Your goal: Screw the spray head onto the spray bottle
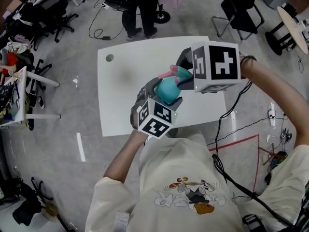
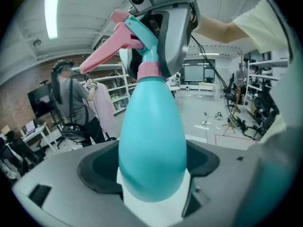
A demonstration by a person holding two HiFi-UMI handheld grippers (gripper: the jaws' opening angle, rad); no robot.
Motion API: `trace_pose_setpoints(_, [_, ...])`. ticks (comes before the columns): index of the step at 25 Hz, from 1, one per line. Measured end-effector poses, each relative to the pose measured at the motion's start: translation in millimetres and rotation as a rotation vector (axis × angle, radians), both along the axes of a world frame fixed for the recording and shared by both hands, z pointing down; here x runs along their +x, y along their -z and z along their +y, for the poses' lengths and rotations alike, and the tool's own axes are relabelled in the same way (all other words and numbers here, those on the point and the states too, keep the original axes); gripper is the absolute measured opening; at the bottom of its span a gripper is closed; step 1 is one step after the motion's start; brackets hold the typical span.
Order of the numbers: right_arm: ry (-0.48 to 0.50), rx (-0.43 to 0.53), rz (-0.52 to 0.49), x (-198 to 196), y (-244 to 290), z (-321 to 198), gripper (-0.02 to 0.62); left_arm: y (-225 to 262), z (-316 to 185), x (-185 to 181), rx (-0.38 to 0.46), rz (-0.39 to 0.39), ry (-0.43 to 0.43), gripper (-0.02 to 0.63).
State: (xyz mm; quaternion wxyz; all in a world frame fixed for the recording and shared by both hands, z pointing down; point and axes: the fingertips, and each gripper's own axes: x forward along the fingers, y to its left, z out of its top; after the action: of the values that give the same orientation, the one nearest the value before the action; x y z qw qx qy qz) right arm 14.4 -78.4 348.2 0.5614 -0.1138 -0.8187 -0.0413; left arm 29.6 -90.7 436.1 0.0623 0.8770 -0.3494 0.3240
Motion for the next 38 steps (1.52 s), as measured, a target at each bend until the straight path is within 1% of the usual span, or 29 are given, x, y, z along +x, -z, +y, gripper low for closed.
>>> trace_pose_setpoints(4, [-0.13, -0.026, 0.006, 2.6, 2.3, -4.8, 0.129, 3.3, -6.5, 0.8, 0.053, 0.002, 0.087, 0.405])
trace_pose_setpoints(7, [-0.217, -0.07, -0.033, -0.8, 6.7, -6.7, 0.129, 7.4, -8.8, -0.5, 0.073, 0.036, 0.118, 0.405])
trace_pose_setpoints(9, [-0.252, -0.088, -0.068, -3.5, 11.6, -9.8, 0.129, 12.0, -11.0, -2.4, 0.086, 0.058, 0.119, 0.403])
trace_pose_setpoints(11, [-0.263, -0.09, -0.09, -4.1, 16.5, -13.1, 0.129, 16.7, -13.5, -3.0, 0.099, 0.074, 0.104, 0.404])
trace_pose_setpoints(16, [-0.235, -0.085, -0.127, -3.9, 29.3, -10.2, 0.13, 26.6, -15.6, -3.4, 0.14, 0.076, 0.066, 0.405])
trace_pose_setpoints(20, [-0.266, -0.094, -0.138, -6.1, 40.5, -11.0, 0.13, 36.0, -19.5, -6.6, 0.16, 0.114, 0.067, 0.403])
trace_pose_setpoints(24, [-0.285, -0.084, -0.144, 1.3, 50.1, -13.1, 0.155, 44.7, -21.8, -3.4, 0.163, 0.162, 0.05, 0.403])
trace_pose_setpoints(26, [-0.268, -0.058, -0.132, 8.8, 55.1, -14.3, 0.171, 48.0, -22.7, -3.8, 0.167, 0.17, 0.027, 0.403])
trace_pose_setpoints(27, [-0.243, -0.029, -0.115, 13.8, 57.3, -15.1, 0.174, 49.4, -23.1, -5.3, 0.168, 0.171, 0.014, 0.403])
trace_pose_setpoints(29, [-0.156, 0.045, -0.067, 25.2, 61.1, -15.7, 0.177, 50.8, -24.2, -9.5, 0.168, 0.165, -0.013, 0.403])
trace_pose_setpoints(30, [-0.102, 0.081, -0.051, 29.7, 64.3, -14.7, 0.178, 51.1, -24.6, -10.9, 0.166, 0.164, -0.028, 0.403])
trace_pose_setpoints(32, [0.03, 0.17, -0.054, 32.2, 75.9, -11.4, 0.178, 51.8, -23.9, -10.9, 0.157, 0.173, -0.077, 0.403])
trace_pose_setpoints(34, [0.202, 0.315, -0.083, 26.6, 89.3, -11.0, 0.178, 52.2, -20.3, -8.2, 0.144, 0.194, -0.163, 0.403])
trace_pose_setpoints(36, [0.389, 0.473, -0.105, 19.7, 98.0, -12.8, 0.178, 49.9, -15.7, -3.5, 0.124, 0.214, -0.267, 0.403])
trace_pose_setpoints(37, [0.467, 0.527, -0.105, 17.8, 100.0, -12.4, 0.178, 47.7, -13.4, -0.7, 0.106, 0.227, -0.318, 0.403])
trace_pose_setpoints(38, [0.525, 0.555, -0.1, 17.1, 100.8, -10.6, 0.178, 45.3, -11.1, 2.3, 0.084, 0.24, -0.364, 0.402])
